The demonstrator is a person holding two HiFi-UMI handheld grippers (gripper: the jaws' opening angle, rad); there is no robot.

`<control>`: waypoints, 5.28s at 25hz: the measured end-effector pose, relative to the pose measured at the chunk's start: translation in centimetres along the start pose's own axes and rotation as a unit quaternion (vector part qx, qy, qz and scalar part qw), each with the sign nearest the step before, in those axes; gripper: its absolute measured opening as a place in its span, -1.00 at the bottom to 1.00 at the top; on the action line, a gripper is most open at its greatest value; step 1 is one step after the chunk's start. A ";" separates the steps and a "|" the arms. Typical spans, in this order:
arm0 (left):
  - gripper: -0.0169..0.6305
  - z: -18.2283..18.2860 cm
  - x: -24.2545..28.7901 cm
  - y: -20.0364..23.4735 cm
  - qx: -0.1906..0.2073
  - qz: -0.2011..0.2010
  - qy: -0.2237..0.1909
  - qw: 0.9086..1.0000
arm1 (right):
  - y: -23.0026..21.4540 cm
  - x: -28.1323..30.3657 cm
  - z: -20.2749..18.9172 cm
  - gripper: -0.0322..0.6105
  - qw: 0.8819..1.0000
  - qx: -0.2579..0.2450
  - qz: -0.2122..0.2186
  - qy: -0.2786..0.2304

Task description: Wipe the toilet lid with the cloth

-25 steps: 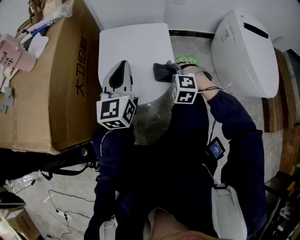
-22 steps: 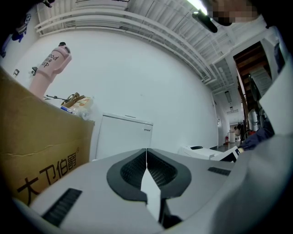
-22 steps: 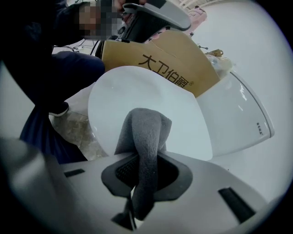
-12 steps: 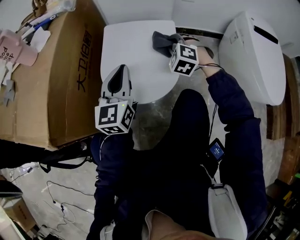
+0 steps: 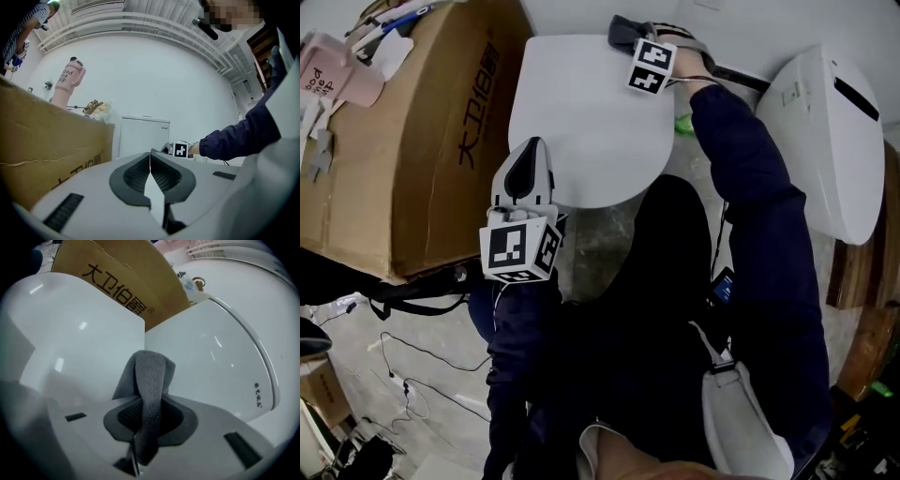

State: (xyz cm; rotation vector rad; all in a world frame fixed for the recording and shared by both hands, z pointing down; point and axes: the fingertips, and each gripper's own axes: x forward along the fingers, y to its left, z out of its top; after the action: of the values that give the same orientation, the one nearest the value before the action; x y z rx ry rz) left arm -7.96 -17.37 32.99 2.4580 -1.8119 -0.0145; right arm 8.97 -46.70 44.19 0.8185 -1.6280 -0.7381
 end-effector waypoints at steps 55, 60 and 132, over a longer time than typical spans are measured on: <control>-0.90 3.8 0.1 0.0 0.012 -0.047 -0.061 0.997 | 22.4 -21.6 4.7 -0.69 0.974 -0.034 0.223 -0.002; -0.90 3.6 0.1 0.0 0.013 -0.046 -0.058 0.997 | 23.7 -23.1 5.2 -0.69 0.969 -0.053 0.240 0.002; -0.90 1.2 -1.8 5.1 0.000 -0.007 -0.043 0.999 | 21.5 -19.0 11.1 -0.69 0.987 -0.044 0.155 -0.026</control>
State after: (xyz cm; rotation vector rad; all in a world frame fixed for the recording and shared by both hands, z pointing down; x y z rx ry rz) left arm -13.42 -17.20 32.15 2.5064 -1.8277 -0.1249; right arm -1.99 -18.34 49.19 0.4711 -1.7083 -0.6080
